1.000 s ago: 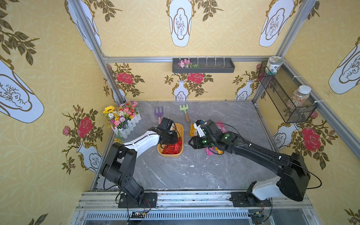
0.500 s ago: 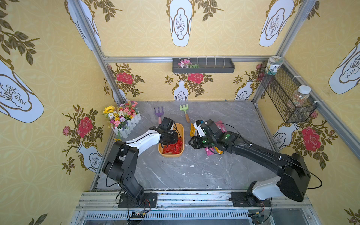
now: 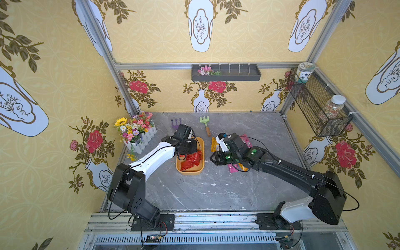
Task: Take the tea bags out of the storage box
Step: Pick up the tea bag from the storage box, then place the tea bag at the center of the board.
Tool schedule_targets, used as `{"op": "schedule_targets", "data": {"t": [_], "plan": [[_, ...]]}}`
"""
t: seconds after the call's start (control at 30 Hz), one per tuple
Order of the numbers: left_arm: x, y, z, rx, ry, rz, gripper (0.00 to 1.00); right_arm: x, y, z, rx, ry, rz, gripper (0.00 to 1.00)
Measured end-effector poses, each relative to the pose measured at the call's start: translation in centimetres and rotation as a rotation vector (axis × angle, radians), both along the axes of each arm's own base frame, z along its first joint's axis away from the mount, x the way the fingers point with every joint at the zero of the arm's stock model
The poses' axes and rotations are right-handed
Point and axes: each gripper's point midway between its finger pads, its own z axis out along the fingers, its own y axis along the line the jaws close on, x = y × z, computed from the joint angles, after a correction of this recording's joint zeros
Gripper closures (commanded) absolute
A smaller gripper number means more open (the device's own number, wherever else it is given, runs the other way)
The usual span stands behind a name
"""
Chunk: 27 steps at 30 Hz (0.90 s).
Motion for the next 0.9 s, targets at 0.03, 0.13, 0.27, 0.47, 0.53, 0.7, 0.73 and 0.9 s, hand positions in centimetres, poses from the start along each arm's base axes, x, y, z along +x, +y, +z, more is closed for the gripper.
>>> {"op": "schedule_targets", "data": {"t": [0.03, 0.13, 0.27, 0.47, 0.53, 0.7, 0.73, 0.9], "plan": [[0.1, 0.1, 0.5, 0.000, -0.010, 0.004, 1.00, 0.0, 0.0, 0.1, 0.002, -0.002, 0.000, 0.47], [0.2, 0.2, 2.0, -0.002, -0.029, 0.015, 1.00, 0.0, -0.2, 0.6, 0.009, -0.013, -0.003, 0.47], [0.2, 0.2, 3.8, -0.022, -0.050, 0.025, 1.00, 0.4, -0.8, 1.5, 0.020, -0.032, -0.020, 0.47], [-0.6, -0.5, 6.3, -0.110, -0.059, 0.027, 1.00, 2.0, -4.3, 3.2, 0.034, -0.085, -0.103, 0.46], [-1.0, -1.2, 6.6, -0.138, -0.050, 0.025, 1.00, 2.2, -6.1, 3.6, 0.036, -0.088, -0.136, 0.46], [-2.5, -4.9, 7.2, -0.207, -0.028, -0.031, 1.00, 1.9, -9.3, 4.6, 0.034, -0.109, -0.186, 0.45], [-2.7, -5.8, 7.1, -0.218, -0.022, -0.041, 1.00, 1.7, -9.7, 4.8, 0.032, -0.110, -0.191, 0.45], [-4.0, -9.2, 5.2, -0.262, 0.025, -0.060, 1.00, 0.6, -11.2, 4.8, 0.014, -0.113, -0.197, 0.45]]}}
